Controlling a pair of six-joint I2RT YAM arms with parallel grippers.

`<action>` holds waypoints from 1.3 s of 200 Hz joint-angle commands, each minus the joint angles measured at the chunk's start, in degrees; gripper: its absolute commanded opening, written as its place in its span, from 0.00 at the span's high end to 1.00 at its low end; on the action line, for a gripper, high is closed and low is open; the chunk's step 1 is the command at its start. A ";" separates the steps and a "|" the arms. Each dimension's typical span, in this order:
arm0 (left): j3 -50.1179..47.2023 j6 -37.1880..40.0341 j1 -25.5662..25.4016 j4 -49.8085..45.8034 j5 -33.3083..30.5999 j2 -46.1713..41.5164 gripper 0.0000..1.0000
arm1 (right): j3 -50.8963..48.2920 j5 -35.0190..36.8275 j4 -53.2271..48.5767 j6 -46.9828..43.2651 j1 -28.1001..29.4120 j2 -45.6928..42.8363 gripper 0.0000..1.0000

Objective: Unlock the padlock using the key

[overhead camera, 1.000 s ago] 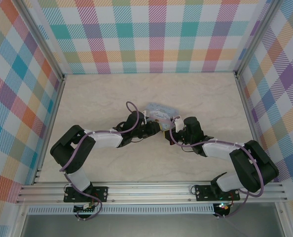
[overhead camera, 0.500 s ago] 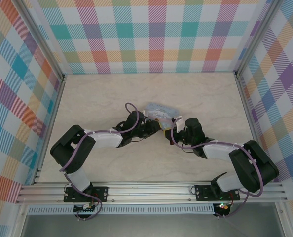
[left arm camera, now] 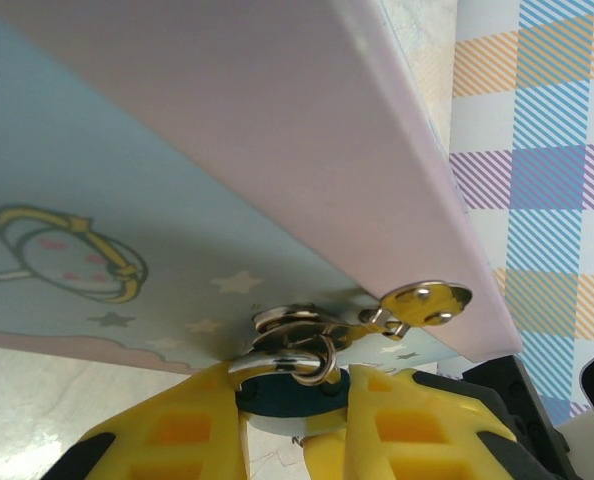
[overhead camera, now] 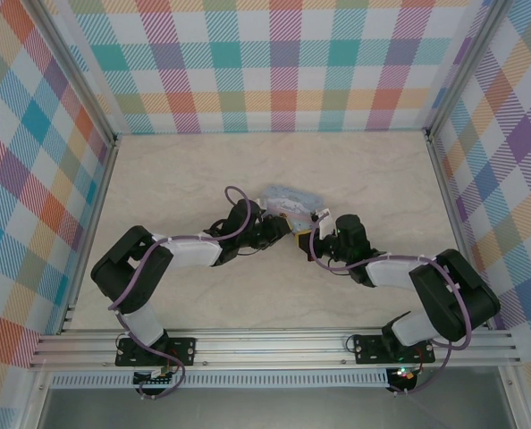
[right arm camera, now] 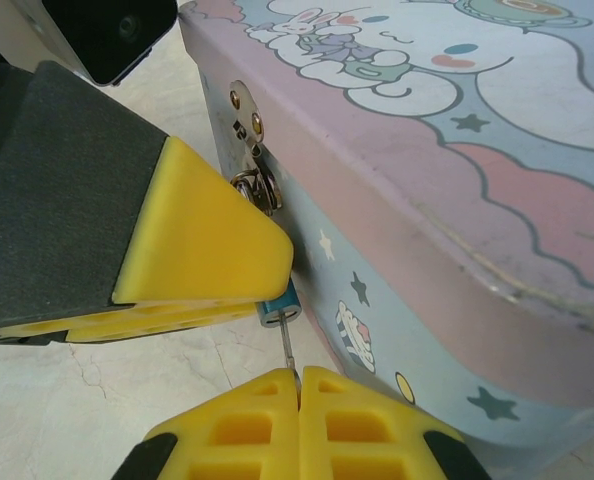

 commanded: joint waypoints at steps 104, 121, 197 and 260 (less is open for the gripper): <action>0.93 -1.89 -1.48 2.24 6.88 0.24 0.85 | 3.95 -1.58 6.26 -1.47 0.87 3.45 1.00; 0.91 -1.89 -1.48 2.23 6.89 0.12 0.85 | 4.02 -0.78 6.71 -1.45 0.94 3.64 1.00; 1.05 -2.28 -1.48 2.19 6.98 0.14 0.85 | 5.65 -0.12 6.89 -2.34 1.81 5.45 1.00; 1.02 -2.54 -1.48 2.08 6.93 0.07 0.85 | 6.04 0.75 6.80 -2.97 2.94 7.85 1.00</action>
